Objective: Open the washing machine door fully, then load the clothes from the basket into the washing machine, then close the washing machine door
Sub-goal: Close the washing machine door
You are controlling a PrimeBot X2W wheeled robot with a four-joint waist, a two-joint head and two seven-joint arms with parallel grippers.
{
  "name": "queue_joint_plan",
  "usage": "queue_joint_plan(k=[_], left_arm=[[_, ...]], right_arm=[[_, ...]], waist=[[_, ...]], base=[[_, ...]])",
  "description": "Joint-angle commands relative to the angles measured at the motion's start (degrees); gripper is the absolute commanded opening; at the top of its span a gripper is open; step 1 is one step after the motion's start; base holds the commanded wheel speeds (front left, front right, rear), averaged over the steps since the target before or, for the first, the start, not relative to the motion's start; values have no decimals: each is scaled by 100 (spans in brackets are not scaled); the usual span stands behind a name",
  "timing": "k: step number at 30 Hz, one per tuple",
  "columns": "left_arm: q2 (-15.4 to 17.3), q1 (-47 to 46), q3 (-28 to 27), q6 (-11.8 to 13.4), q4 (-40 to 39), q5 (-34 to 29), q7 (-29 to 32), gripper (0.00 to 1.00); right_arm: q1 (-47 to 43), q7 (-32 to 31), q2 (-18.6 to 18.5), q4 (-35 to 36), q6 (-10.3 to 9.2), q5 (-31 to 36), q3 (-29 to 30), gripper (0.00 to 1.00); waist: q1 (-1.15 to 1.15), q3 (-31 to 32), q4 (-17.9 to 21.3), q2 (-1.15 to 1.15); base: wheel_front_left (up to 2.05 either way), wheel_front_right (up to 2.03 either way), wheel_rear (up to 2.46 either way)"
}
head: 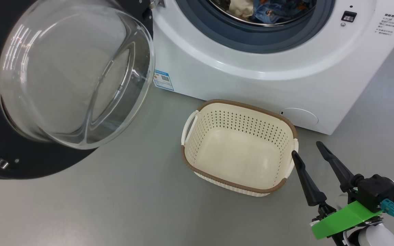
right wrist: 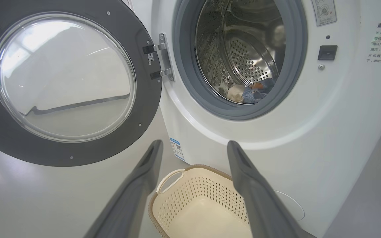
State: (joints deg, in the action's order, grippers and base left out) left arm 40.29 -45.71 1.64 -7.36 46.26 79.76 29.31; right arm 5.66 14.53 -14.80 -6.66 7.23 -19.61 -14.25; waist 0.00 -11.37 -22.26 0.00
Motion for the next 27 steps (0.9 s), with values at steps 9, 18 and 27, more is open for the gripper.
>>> queue_joint_plan(k=[9, 18, 27], left_arm=[[450, -41, 172, -13, -395, 273, 794, 0], [533, 378, 462, -13, -1300, 663, 1645, 0], [633, 790, 587, -13, -2146, 885, 1994, 0]], right_arm=[[137, 47, -49, 115, 25, 39, -71, 100], [51, 47, 2, 101, 25, 16, -44, 100], [-96, 47, 58, 131, 25, 2, 13, 100]], waist=[[0, 111, -71, 0], [0, 326, -92, 0], [0, 547, 9, 0]], base=[[0, 0, 0], [0, 0, 0], [0, 0, 0]])
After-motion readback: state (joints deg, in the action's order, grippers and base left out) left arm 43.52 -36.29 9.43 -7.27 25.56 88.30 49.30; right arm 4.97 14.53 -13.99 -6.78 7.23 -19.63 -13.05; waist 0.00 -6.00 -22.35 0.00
